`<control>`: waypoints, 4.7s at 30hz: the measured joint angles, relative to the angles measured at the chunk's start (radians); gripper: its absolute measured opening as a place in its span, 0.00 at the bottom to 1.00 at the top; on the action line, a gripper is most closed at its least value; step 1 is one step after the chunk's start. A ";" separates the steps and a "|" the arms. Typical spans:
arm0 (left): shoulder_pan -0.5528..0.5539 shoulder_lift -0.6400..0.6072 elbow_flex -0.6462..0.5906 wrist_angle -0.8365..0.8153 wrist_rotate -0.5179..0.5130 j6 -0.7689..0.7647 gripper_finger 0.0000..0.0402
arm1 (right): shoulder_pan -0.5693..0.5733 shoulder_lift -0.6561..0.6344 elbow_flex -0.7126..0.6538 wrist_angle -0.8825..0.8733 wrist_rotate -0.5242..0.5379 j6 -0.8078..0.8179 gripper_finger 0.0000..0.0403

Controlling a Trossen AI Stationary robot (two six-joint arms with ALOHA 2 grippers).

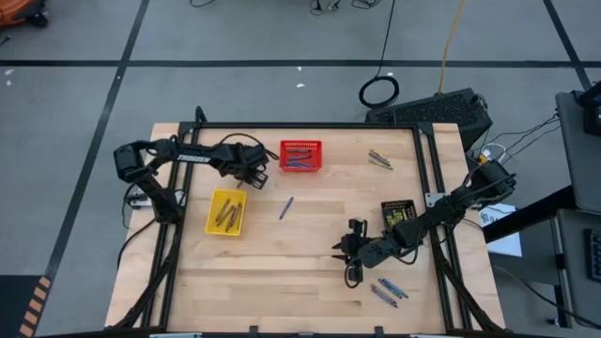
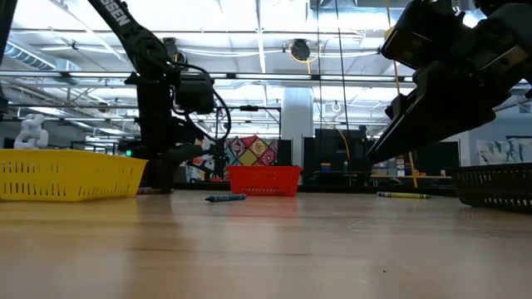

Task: Sort crayons
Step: Put the brown crayon into the yellow basket, then put the blue crayon into the red basket

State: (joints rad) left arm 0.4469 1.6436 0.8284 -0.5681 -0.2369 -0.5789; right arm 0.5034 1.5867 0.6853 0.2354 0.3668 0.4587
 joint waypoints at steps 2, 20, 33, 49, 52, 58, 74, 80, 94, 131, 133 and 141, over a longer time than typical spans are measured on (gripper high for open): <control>0.000 0.001 0.000 0.013 0.006 0.020 0.28 | 0.000 0.000 0.000 0.000 0.000 0.000 0.26; -0.137 -0.220 -0.005 0.038 -0.033 0.070 0.00 | 0.050 -0.119 0.000 -0.234 0.089 0.088 0.26; -0.641 -0.547 -0.003 0.012 -0.111 -0.181 0.00 | 0.075 -0.239 0.000 -0.368 0.316 0.132 0.26; -0.707 -0.549 -0.144 -0.418 -0.148 -0.698 0.00 | 0.075 -0.229 0.000 -0.360 0.316 0.128 0.26; -0.670 -0.549 -0.175 -0.408 -0.147 -0.695 0.00 | 0.075 -0.229 0.000 -0.360 0.315 0.128 0.26; -0.610 -0.550 -0.190 -0.410 -0.109 -0.627 0.08 | 0.075 -0.229 0.000 -0.360 0.314 0.129 0.26; -0.639 -0.566 -0.073 -0.458 -0.223 -0.552 0.41 | 0.075 -0.229 0.000 -0.360 0.313 0.129 0.26; -0.700 -0.549 -0.100 -0.178 -0.387 -0.420 0.41 | 0.075 -0.229 0.000 -0.360 0.312 0.109 0.26; -0.728 -0.175 -0.087 0.605 -0.345 0.010 0.41 | 0.088 -0.350 0.011 -0.375 0.316 0.029 0.26; -0.520 0.235 0.212 0.233 -0.132 -0.056 0.06 | 0.113 -0.362 0.011 -0.376 0.313 0.018 0.26; -0.509 0.229 0.230 0.205 -0.099 0.002 0.02 | 0.132 -0.376 0.011 -0.378 0.312 0.009 0.26; -0.441 0.200 0.452 -0.036 -0.085 0.267 0.00 | 0.167 -0.416 0.010 -0.401 0.319 -0.001 0.26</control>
State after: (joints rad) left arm 0.0064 1.8441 1.2806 -0.6043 -0.3215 -0.3123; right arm 0.6701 1.1705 0.6957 -0.1658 0.6855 0.4576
